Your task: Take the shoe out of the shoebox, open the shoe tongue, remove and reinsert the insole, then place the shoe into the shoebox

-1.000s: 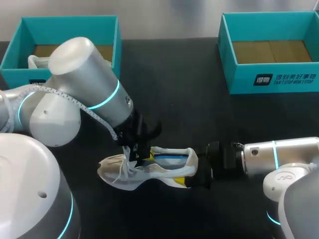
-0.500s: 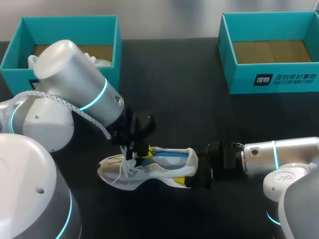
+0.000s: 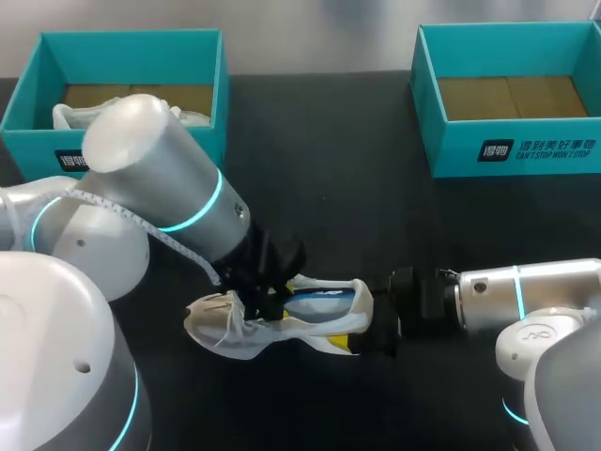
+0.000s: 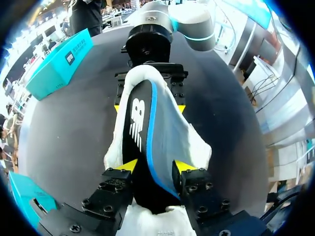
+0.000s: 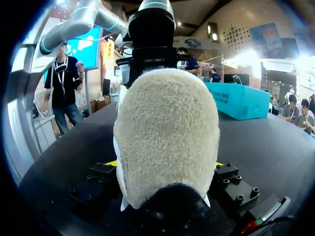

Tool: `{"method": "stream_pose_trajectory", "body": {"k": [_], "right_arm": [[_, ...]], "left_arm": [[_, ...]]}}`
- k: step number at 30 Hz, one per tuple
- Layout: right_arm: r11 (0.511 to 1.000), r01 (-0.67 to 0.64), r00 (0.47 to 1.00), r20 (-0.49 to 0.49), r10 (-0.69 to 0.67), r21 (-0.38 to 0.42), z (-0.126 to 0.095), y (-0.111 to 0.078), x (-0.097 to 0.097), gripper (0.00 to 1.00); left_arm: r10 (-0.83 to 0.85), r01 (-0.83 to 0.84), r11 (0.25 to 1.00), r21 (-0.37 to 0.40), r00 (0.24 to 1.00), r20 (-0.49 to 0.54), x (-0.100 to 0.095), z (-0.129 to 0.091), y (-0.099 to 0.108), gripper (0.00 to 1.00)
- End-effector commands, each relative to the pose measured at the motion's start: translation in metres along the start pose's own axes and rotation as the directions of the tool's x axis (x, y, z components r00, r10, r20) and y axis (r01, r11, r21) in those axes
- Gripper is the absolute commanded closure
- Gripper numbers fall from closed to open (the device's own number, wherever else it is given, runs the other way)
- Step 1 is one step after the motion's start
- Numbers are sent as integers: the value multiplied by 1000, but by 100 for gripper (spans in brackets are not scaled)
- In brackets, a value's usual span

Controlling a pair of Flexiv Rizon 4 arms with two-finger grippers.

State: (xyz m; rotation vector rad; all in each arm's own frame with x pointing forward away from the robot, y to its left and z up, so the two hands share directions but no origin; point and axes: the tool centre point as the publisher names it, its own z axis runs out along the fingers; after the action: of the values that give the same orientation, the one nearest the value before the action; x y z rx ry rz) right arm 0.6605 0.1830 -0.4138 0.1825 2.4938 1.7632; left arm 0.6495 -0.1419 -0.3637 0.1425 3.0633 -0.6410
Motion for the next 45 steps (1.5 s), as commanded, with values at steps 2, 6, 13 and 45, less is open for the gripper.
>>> {"method": "stream_pose_trajectory", "body": {"k": [2,6,13,45], "right_arm": [[1000,-1,1000,-1,1,5,2,0,1,100],[1000,-1,1000,-1,1,5,2,0,1,100],[1000,-1,1000,-1,1,5,2,0,1,100],[1000,-1,1000,-1,1,5,2,0,1,100]], "left_arm": [[12,-9,999,-45,999,53,2,6,-9,53],[15,-8,998,-64,994,106,1,7,-11,64],[3,11,996,-85,985,171,-3,9,-9,67],[-218,200,966,164,970,102,-14,-16,8,100]]}}
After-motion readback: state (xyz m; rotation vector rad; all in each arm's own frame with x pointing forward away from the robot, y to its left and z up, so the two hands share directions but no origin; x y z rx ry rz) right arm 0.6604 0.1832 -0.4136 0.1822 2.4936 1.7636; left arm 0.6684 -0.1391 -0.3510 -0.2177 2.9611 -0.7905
